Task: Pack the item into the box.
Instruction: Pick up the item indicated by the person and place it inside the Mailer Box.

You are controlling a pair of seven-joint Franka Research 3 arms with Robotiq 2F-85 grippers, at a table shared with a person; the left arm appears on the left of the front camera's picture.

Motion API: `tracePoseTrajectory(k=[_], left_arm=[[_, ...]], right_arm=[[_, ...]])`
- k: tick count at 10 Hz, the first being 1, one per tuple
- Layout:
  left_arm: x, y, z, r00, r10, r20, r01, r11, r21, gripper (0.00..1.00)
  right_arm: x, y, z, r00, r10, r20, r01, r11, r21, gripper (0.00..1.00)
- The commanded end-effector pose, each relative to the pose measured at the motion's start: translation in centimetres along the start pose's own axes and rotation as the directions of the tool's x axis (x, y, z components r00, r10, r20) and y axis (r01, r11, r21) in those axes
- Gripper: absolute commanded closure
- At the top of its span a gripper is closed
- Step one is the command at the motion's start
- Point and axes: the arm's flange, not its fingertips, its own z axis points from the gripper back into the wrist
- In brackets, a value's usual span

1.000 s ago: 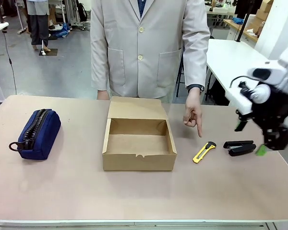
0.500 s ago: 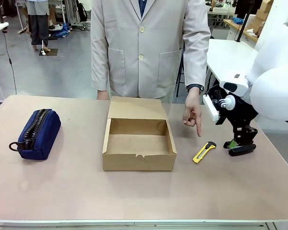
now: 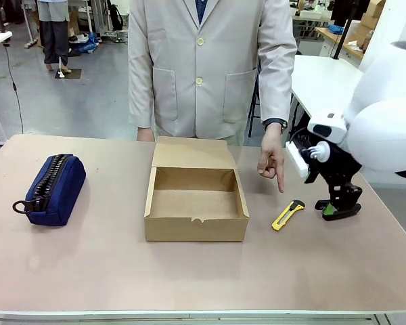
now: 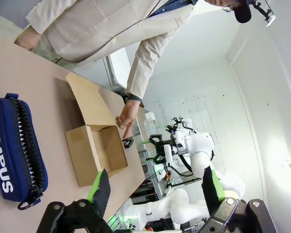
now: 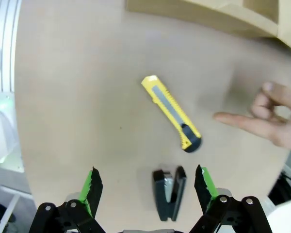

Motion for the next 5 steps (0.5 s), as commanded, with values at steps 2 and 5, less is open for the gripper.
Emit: tracePoseTrajectory(k=[2, 5], left_arm=[[0.1, -0.2, -0.1, 1.0, -0.022, 0.008, 0.022, 1.0, -0.017, 0.0], [0.1, -0.2, -0.1, 1.0, -0.022, 0.008, 0.022, 1.0, -0.017, 0.0]], right_arm=[[-1.1, -2.1, -4.1, 1.0, 0.009, 0.022, -0.01, 1.0, 0.028, 0.0], [-2.3, -2.6, -6.5, 0.999, -0.03, 0.025, 0.032, 0.998, -0.053, 0.0]])
